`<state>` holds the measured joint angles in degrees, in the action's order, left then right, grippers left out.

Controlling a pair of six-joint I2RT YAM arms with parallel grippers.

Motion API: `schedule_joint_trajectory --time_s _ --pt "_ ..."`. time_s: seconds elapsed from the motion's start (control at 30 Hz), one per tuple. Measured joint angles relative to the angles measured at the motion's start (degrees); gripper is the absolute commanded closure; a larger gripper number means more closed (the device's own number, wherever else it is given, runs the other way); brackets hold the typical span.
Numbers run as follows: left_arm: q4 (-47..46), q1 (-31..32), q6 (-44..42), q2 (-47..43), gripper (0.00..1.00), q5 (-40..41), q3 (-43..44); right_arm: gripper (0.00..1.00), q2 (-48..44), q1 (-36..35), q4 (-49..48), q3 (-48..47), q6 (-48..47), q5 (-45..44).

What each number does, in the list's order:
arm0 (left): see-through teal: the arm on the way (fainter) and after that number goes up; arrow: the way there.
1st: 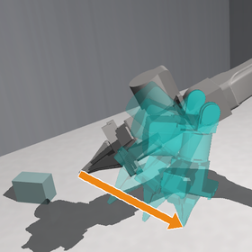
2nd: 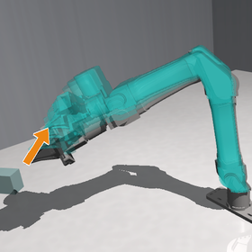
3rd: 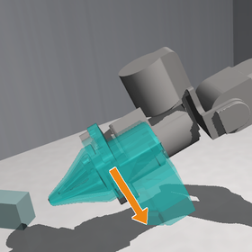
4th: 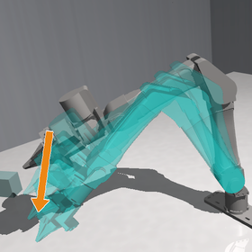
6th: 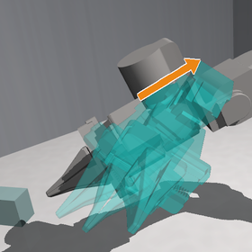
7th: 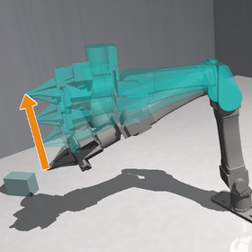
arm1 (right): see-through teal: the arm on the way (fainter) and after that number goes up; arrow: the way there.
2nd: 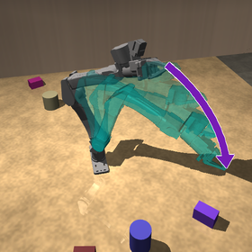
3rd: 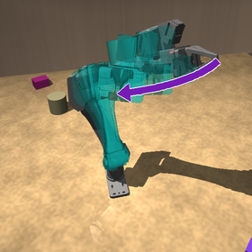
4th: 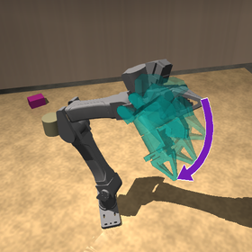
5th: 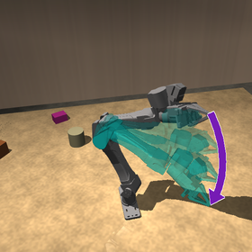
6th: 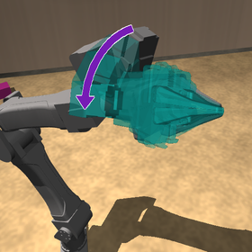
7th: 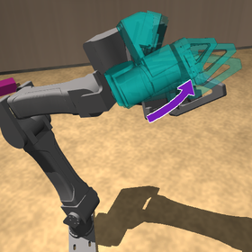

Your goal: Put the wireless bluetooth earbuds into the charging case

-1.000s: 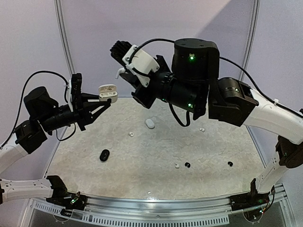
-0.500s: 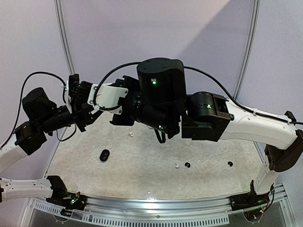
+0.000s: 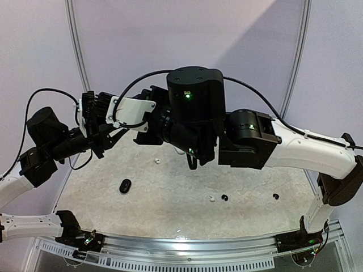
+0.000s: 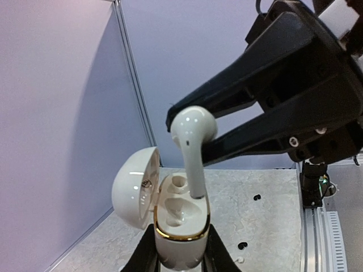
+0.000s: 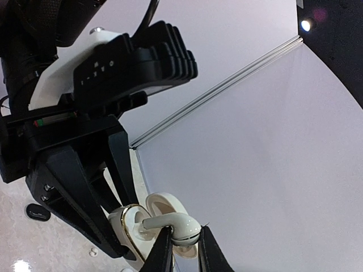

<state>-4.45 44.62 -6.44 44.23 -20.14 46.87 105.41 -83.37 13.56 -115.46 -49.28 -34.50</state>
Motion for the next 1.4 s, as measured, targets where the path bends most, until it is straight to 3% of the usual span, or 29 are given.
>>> schedule_joint_trajectory --time_s 0.57,0.87,1.4 --pt "-0.85 0.66 -2.38 -0.07 1.0 1.75 -0.94 1.0 -0.11 0.0 -1.99 0.81 -1.38 -5.97" --pt "-0.81 0.66 0.48 -0.74 1.0 -1.79 -0.94 1.0 -4.92 0.02 -3.98 9.57 -1.03 -4.48" --pt "-0.85 0.7 -1.14 -0.76 1.0 -4.96 -0.94 1.0 -10.01 0.13 -5.2 10.1 2.71 -2.21"
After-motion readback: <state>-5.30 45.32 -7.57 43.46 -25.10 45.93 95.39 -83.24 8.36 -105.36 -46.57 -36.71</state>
